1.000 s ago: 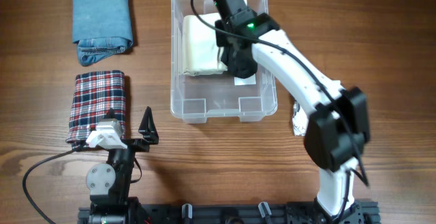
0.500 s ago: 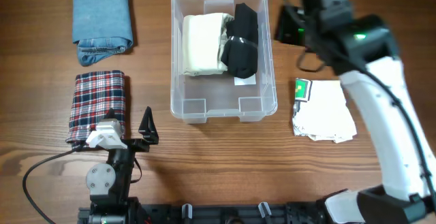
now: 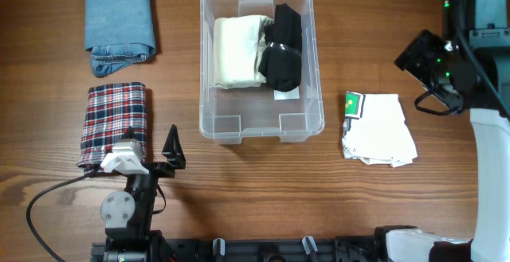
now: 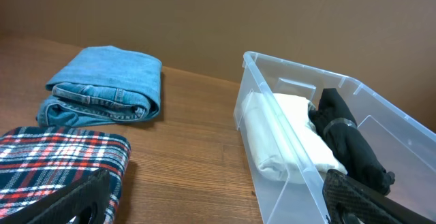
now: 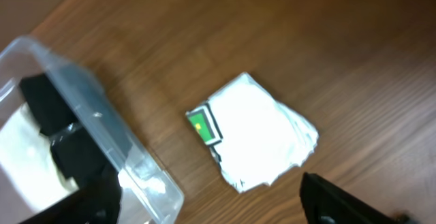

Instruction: Pack container

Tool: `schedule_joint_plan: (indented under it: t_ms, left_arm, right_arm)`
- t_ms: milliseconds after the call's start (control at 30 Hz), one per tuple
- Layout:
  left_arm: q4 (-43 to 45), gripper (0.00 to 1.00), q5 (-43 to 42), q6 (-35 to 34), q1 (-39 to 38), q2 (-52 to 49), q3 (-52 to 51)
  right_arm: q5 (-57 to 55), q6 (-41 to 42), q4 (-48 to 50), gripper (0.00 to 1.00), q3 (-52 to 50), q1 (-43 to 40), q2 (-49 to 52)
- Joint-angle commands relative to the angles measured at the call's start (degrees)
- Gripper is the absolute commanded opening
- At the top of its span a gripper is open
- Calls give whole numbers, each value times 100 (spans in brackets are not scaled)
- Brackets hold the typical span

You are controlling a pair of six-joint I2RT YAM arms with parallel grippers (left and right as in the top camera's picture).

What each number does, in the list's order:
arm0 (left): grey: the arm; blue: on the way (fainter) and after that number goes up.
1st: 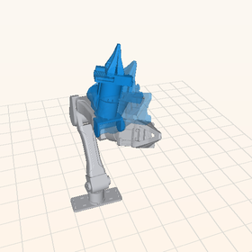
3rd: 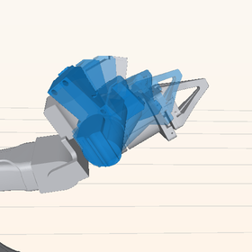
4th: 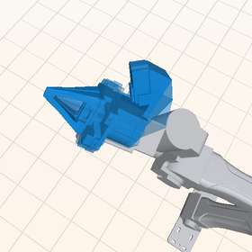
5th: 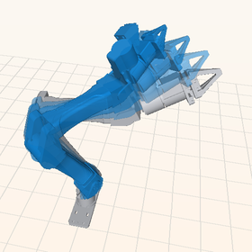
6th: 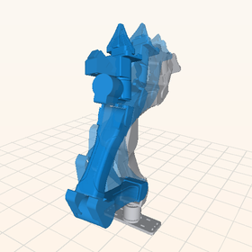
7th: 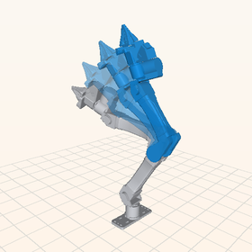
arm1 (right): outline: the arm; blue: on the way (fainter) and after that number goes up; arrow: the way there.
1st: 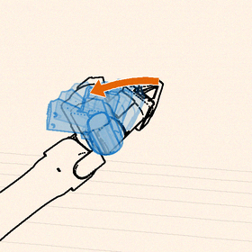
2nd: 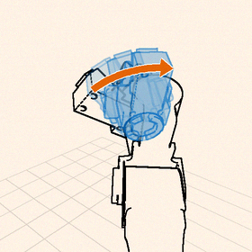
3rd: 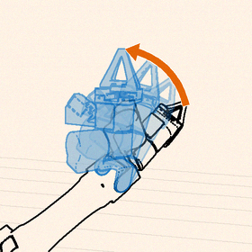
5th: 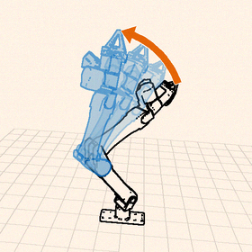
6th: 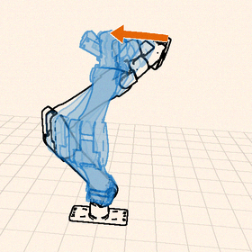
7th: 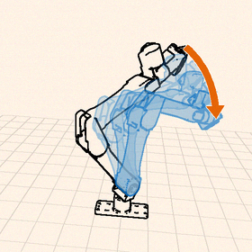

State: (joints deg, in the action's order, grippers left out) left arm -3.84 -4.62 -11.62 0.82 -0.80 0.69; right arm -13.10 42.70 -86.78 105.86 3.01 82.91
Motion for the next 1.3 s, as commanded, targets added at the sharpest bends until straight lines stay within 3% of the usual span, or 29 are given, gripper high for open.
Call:
schedule_joint_plan:
  t_ms: [0, 133, 333, 667, 833, 1100, 1267]
  left_arm:
    - [-7, 100, -72, 74, 31, 42, -37]
    - [-7, 100, -72, 74, 31, 42, -37]
    - [-7, 100, -72, 74, 31, 42, -37]
    - [-7, 100, -72, 74, 31, 42, -37]
    - [-7, 100, -72, 74, 31, 42, -37]
    - [-7, 100, -72, 74, 31, 42, -37]
    - [-7, 100, -72, 74, 31, 42, -37]
  right_arm:
    - [-81, 713, -90, 89, -286, -223, -33]
    - [33, 1071, -83, 91, -925, -380, -33]
    - [621, 1447, 350, 81, -2326, -400, -33]
    - [1692, 1458, 2149, 82, -4463, -400, -31]
    - [1770, 1451, 3008, 81, -4986, -400, -28]
    - [1788, 1451, 4146, 34, -5633, -400, 103]
    - [1762, 1453, 4339, 17, -5646, -400, 306]
